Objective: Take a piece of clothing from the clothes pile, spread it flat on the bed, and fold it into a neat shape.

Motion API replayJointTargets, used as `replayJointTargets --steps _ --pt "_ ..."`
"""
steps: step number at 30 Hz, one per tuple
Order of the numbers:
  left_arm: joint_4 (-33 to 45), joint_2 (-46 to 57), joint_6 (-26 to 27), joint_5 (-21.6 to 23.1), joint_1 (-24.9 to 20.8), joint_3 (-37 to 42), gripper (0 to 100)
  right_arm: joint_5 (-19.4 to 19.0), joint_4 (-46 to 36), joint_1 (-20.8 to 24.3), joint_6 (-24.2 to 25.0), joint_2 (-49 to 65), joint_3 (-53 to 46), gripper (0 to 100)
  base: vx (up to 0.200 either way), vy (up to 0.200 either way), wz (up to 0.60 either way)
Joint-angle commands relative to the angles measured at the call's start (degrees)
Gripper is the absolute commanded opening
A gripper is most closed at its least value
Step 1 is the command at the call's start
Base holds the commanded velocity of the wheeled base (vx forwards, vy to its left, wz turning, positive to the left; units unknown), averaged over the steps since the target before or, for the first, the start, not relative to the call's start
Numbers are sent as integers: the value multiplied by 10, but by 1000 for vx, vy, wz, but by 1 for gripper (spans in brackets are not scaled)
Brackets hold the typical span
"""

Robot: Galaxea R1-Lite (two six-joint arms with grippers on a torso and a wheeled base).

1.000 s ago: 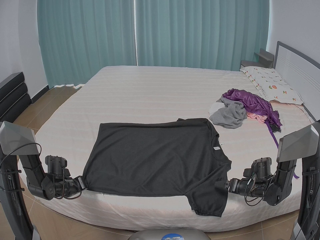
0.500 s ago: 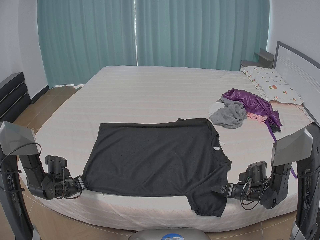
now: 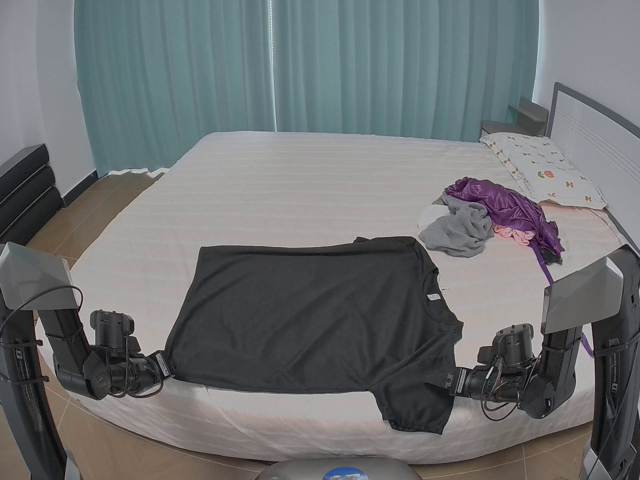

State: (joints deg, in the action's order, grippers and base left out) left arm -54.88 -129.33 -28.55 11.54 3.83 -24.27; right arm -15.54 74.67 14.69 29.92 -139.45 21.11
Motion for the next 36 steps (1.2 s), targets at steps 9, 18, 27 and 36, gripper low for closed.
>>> replayJointTargets --steps 9,18,27,36 --pt "0 1 -3 1 0 -1 0 0 0 -19 -1 8 -13 0 0 0 0" --pt "0 2 -3 1 0 1 0 -5 1 -41 1 45 -45 0 0 0 0" --pt "0 33 3 -3 0 20 0 -42 64 -65 4 80 -121 0 0 0 0" --pt "0 58 7 -4 2 41 0 -105 152 -103 3 81 -207 0 0 0 0"
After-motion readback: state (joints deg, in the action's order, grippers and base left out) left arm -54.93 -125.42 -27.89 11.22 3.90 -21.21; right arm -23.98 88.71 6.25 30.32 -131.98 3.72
